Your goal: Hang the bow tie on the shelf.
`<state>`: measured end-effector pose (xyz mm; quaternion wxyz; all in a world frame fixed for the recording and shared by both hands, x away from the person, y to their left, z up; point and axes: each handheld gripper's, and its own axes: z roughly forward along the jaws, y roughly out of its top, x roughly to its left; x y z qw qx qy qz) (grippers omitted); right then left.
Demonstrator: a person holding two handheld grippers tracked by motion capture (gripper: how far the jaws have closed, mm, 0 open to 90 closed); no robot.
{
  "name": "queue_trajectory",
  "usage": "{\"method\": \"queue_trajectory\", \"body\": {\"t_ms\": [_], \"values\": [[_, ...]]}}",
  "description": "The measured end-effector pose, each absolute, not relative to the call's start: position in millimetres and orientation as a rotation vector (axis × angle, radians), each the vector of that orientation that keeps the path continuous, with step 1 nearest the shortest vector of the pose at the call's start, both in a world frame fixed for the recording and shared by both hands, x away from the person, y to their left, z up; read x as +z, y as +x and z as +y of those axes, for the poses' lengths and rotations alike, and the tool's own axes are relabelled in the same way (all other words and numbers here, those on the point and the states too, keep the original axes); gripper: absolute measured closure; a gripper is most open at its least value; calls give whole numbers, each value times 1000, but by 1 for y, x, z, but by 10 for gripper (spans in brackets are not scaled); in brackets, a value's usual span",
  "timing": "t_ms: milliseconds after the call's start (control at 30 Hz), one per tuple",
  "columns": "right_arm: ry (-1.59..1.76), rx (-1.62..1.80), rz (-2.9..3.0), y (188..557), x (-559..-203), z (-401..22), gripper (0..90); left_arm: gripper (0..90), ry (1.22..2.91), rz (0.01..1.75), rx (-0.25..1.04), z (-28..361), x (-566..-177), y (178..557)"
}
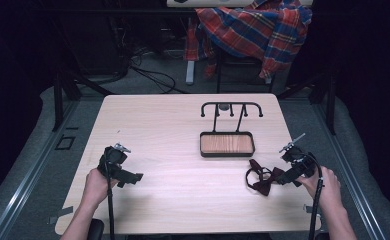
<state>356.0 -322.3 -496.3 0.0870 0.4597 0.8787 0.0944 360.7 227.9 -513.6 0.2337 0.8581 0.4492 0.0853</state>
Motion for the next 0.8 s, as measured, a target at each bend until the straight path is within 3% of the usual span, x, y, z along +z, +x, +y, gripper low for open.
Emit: {"method": "queue_trajectory", "body": {"t_ms": [533,800], "values": [[1343,324,2667,361,-494,-306,23,1,2346,1231,216,228,-514,360],[1281,379,2669,362,-498,-297,70,1,2347,1236,211,228,-515,361]]}}
